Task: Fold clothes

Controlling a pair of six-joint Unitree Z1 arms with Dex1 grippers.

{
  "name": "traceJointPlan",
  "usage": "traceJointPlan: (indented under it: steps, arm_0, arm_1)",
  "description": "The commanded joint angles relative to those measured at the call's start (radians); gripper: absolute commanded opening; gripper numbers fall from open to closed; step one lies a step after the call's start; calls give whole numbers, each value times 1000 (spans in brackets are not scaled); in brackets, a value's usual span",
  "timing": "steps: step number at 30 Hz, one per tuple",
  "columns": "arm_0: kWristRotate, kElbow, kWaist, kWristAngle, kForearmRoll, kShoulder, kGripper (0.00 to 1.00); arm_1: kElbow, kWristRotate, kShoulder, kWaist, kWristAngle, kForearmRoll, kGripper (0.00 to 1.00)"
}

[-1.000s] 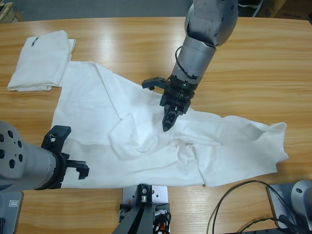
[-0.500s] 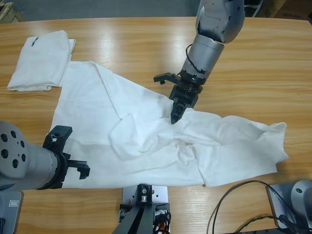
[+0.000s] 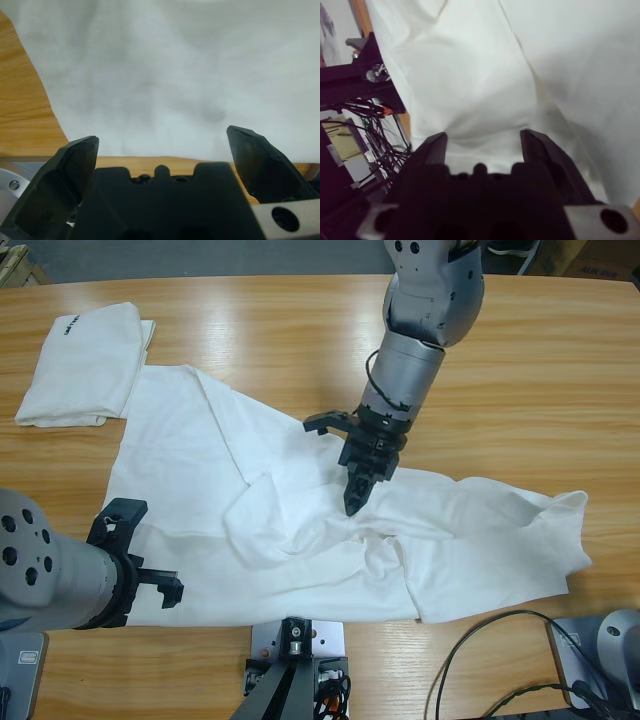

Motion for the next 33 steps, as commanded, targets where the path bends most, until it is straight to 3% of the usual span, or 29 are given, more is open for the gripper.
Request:
traceJointPlan:
  steps: [1, 3, 4, 15, 21, 33]
  arm_0:
    - [3, 34, -6, 13, -13, 18, 1000]
    - [3, 32, -6, 13, -14, 19, 1000]
    - [3, 32, -5, 13, -13, 19, 1000]
    - [-1, 37, -6, 13, -13, 8, 1000]
    - [-3, 40, -6, 13, -13, 3, 1000]
    - [-5, 40, -6, 13, -13, 1, 1000]
  arm_1:
    - [5, 30, 55, 71, 33, -4, 468]
    - [4, 32, 54, 80, 33, -4, 62]
    - [4, 31, 56, 80, 33, -4, 0]
    - [-32, 30, 26, 78, -46, -18, 0]
    - [-28, 39, -30, 69, -150, -25, 0]
    - [-96, 68, -242, -175, -272, -69, 0]
